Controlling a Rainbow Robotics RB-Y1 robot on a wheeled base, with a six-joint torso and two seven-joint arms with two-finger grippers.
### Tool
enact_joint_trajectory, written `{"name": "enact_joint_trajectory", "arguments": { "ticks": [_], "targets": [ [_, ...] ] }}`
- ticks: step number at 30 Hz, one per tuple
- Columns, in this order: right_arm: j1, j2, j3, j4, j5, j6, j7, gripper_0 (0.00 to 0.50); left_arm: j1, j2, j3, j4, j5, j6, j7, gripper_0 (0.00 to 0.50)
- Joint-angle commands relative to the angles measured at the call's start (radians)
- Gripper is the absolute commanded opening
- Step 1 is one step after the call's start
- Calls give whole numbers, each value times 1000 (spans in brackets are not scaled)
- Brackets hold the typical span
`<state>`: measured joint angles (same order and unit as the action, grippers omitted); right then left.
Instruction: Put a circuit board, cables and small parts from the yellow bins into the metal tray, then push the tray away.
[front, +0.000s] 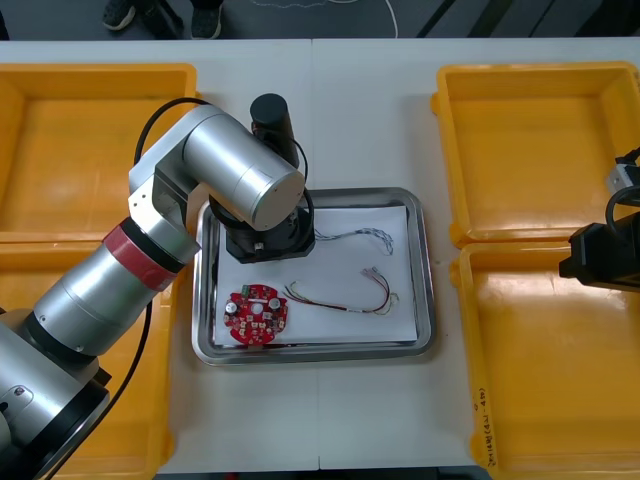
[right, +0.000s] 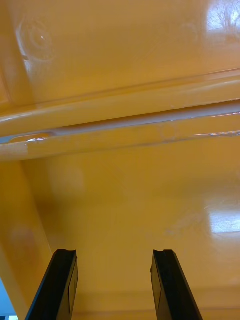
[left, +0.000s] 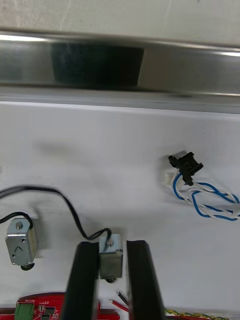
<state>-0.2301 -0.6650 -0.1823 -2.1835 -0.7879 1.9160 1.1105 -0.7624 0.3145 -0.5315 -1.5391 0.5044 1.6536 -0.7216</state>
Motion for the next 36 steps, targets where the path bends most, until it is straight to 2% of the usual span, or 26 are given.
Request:
{"name": "enact_joint_trajectory", "arguments": {
  "ticks": [1, 2, 4, 9, 28, 34, 36],
  "targets": [
    [12, 12, 10, -33, -11, 4, 40, 426, 6, -25, -8, -10, -12, -18, -70, 405],
    [12, 13, 10, -33, -11, 4, 40, 428, 6, -25, -7, -10, -12, -18, -70, 437],
    [12, 13, 10, -33, -13, 4, 41, 427, 6, -25, -5, -13, -12, -18, -72, 460],
    [12, 13, 10, -33, -13, 4, 43, 427, 6, -23, 15, -41, -12, 0, -72, 479],
    [12, 13, 10, -41, -24, 4, 54, 426, 3, 51, 239, -360, 26, 266, -76, 486],
    [12, 13, 14, -55, -34, 4, 66, 427, -2, 98, 328, -437, 45, 266, -82, 500],
    [12, 12, 26, -71, -37, 4, 72, 426, -2, 130, 355, -451, 75, 266, -90, 500]
  ]
}}
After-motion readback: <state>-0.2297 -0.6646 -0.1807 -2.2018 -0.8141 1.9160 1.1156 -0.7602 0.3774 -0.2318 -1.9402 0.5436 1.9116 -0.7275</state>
